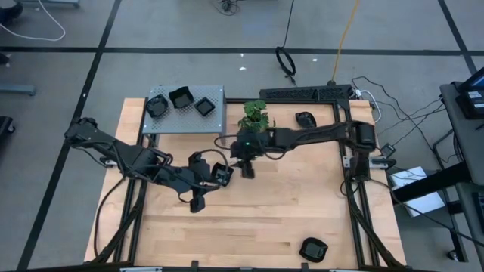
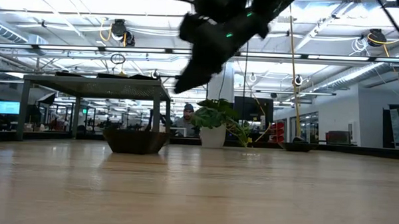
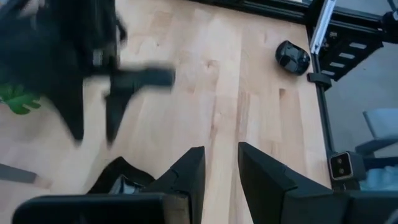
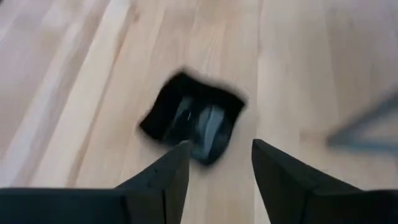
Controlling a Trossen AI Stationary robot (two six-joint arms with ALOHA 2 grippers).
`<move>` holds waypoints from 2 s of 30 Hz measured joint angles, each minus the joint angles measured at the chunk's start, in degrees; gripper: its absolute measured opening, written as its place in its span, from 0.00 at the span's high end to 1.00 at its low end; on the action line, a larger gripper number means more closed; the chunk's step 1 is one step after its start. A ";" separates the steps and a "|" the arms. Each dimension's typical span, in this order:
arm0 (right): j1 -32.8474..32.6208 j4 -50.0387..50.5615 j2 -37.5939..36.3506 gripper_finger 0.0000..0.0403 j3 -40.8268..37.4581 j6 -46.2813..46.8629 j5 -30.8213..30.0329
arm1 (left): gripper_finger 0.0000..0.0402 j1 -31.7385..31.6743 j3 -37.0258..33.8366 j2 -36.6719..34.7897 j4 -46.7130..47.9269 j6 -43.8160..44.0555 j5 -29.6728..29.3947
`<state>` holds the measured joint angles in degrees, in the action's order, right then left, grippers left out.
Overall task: Pick & Place Mini shaped plates
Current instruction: Move the black leaf shaped plate to the center of the table
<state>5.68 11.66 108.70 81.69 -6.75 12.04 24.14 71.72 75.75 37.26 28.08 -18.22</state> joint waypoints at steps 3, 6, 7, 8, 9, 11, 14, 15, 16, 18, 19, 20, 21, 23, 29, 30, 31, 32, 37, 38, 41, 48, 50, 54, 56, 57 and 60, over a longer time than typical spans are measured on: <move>-0.55 8.54 -5.62 0.62 -3.07 -0.43 -2.14 | 0.76 0.00 0.00 0.00 0.54 0.93 0.41; -1.55 10.83 -11.98 0.64 -8.97 -0.71 -8.44 | 0.76 0.00 0.00 0.00 0.74 0.46 0.42; -1.84 11.27 -14.32 0.65 -11.41 -0.65 -10.21 | 0.76 0.00 0.00 0.00 0.72 0.11 0.40; -2.07 11.02 -16.49 0.65 -13.70 -0.71 -12.02 | 0.76 0.00 0.00 0.00 0.68 -0.20 0.38; -2.24 10.66 -18.98 0.65 -16.34 -0.56 -13.64 | 0.76 0.00 0.00 0.00 0.69 -0.69 0.37; -2.44 11.14 -23.72 0.64 -21.76 0.39 -16.26 | 0.76 0.00 0.00 0.00 0.71 -1.20 0.35; -2.01 10.89 -30.69 0.63 -29.68 3.55 -20.84 | 0.76 0.00 0.00 0.00 0.69 -1.18 0.31; -1.62 11.00 -32.98 0.62 -32.21 4.61 -22.96 | 0.76 0.00 0.00 0.00 0.69 -1.18 0.29; -1.07 11.05 -35.01 0.62 -34.61 5.68 -25.27 | 0.76 0.00 0.00 0.00 0.66 -1.20 0.22; 0.51 10.98 -38.32 0.61 -38.70 7.53 -29.87 | 0.76 0.00 0.00 0.00 0.64 -1.23 0.16; 1.70 11.14 -39.73 0.60 -40.51 8.61 -32.16 | 0.76 0.00 0.00 0.00 0.64 -1.23 0.15; 3.12 11.22 -40.81 0.60 -41.80 9.72 -34.03 | 0.76 0.00 0.00 0.00 0.60 -1.37 0.11; 4.96 10.92 -41.58 0.60 -42.80 11.02 -35.28 | 0.76 -0.08 0.00 0.00 0.56 -1.36 0.11; 9.16 9.88 -42.39 0.60 -44.25 13.71 -36.03 | 0.76 -0.11 0.00 0.00 0.42 -1.36 0.11; 22.07 5.62 -40.73 0.60 -44.73 18.08 -32.74 | 0.76 -0.11 0.00 0.00 0.21 -1.47 -0.39; 23.92 4.45 -40.35 0.60 -44.74 18.06 -31.62 | 0.76 -0.11 0.00 0.00 0.19 -1.96 -0.39; 25.47 2.89 -39.85 0.60 -44.72 18.08 -30.19 | 0.76 -0.11 0.00 0.00 0.17 -2.14 -0.41; 26.82 1.49 -39.28 0.60 -44.70 18.12 -28.44 | 0.76 -0.11 0.00 0.00 0.18 -2.41 -0.43; 30.38 -1.63 -35.85 0.59 -44.70 18.51 -23.92 | 0.76 -0.37 0.00 0.00 0.19 -2.90 -0.42; 30.72 -2.00 -34.98 0.59 -44.70 18.32 -23.91 | 0.76 -0.49 0.00 0.00 0.18 -3.11 -0.44; 31.56 -2.83 -32.52 0.57 -44.72 18.10 -23.91 | 0.76 -0.83 0.00 0.00 0.17 -4.26 -0.45; 32.31 -7.68 -27.49 0.51 -44.70 16.09 -28.48 | 0.76 -2.04 0.00 0.00 0.20 -4.40 -0.43; 32.29 -8.35 -26.10 0.51 -44.70 15.78 -28.49 | 0.76 -2.23 0.00 0.00 0.19 -4.40 -0.45; 32.27 -11.37 -22.88 0.51 -44.70 13.80 -29.94 | 0.76 -2.38 0.00 0.00 0.19 -4.40 -0.42; 32.27 -13.25 -21.58 0.52 -44.70 12.07 -32.40 | 0.76 -2.38 0.00 0.00 0.21 -4.37 -0.41; 32.27 -13.98 -21.01 0.53 -44.70 11.38 -33.47 | 0.76 -2.38 0.00 0.00 0.21 -4.37 -0.41; 32.29 -14.45 -20.59 0.55 -44.70 10.10 -34.73 | 0.76 -2.38 0.00 0.00 0.21 -4.33 -0.41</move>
<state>37.98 -2.79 88.12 36.99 3.36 -22.68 21.76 71.72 75.75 37.47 23.75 -18.63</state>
